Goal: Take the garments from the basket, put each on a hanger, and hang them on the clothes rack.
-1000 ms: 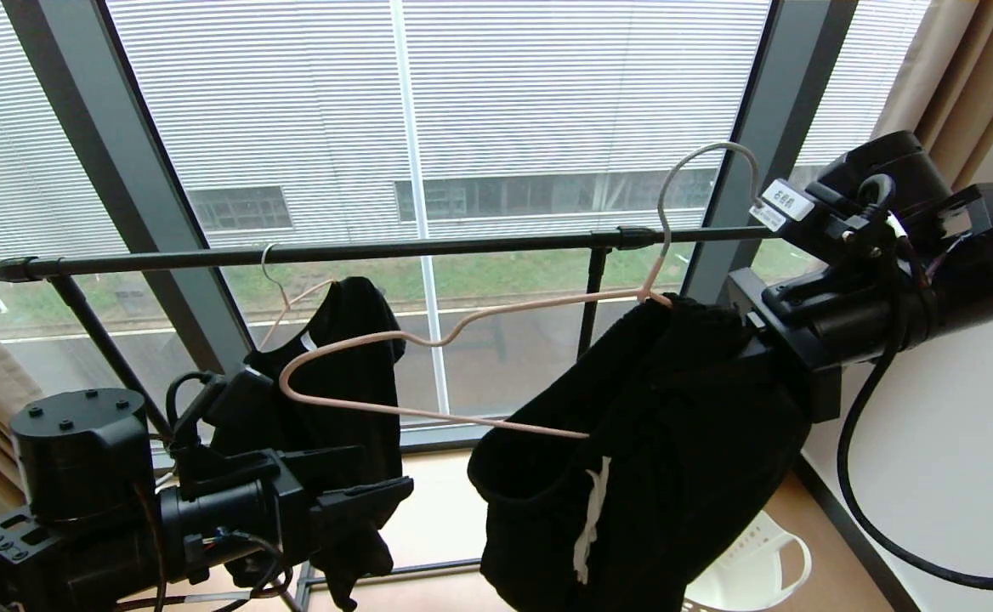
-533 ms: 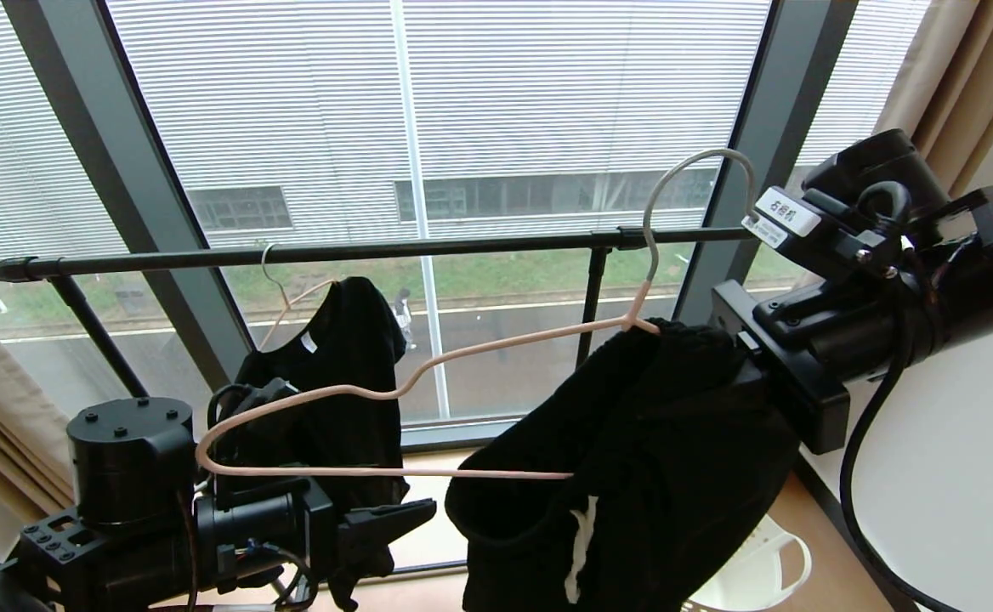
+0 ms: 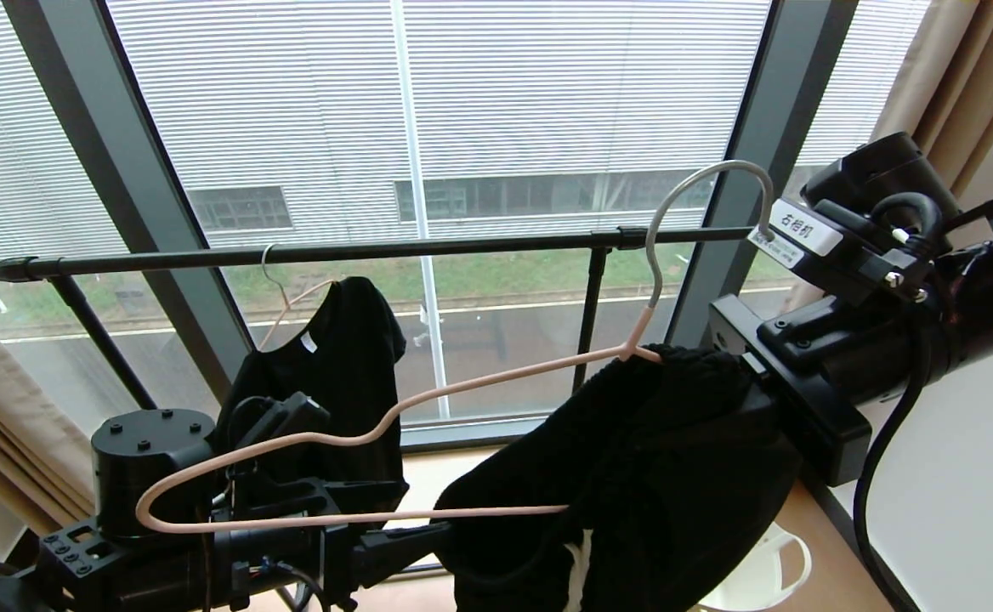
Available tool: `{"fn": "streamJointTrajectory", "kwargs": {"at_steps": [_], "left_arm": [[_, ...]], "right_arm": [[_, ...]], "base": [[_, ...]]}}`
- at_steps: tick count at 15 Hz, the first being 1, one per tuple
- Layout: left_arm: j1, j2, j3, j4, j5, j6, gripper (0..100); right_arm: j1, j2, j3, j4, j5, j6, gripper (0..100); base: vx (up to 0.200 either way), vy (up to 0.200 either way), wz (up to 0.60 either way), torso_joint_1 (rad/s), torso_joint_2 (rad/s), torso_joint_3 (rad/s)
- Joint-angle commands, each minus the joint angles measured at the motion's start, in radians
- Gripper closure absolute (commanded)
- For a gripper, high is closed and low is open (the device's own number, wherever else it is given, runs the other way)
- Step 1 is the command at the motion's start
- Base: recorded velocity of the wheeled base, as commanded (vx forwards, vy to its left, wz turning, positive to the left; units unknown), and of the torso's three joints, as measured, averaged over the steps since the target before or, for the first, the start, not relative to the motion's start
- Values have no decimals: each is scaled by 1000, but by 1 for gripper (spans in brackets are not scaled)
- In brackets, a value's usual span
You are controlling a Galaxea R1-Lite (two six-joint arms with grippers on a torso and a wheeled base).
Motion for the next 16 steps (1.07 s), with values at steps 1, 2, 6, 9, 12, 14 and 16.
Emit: {"fn": "streamJointTrajectory", "kwargs": {"at_steps": [1, 2, 6, 9, 12, 14, 16], "left_arm": [[-9, 4, 5, 0, 0, 0, 0], [-23, 15, 6, 0, 0, 1, 0], [-30, 32, 12, -22, 0, 1, 0], [-44, 32, 19, -23, 0, 1, 0], [-46, 32, 19, -23, 0, 0, 100], [-44, 32, 17, -23, 2, 1, 100], [-41, 30, 16, -23, 3, 1, 100]], "right_arm": [[3, -3, 1, 0, 2, -1, 100], [4, -5, 3, 0, 2, -1, 100], [29, -5, 1, 0, 2, -9, 100], [35, -5, 3, -26, 2, -9, 100], [37, -10, 4, -26, 2, -9, 100], [37, -13, 6, -26, 2, -9, 100], [27, -23, 9, -26, 2, -9, 100]], "base": [[0, 0, 0, 0, 0, 0], [0, 0, 0, 0, 0, 0], [0, 0, 0, 0, 0, 0], [0, 0, 0, 0, 0, 0], [0, 0, 0, 0, 0, 0], [0, 0, 0, 0, 0, 0], [0, 0, 0, 0, 0, 0]]}}
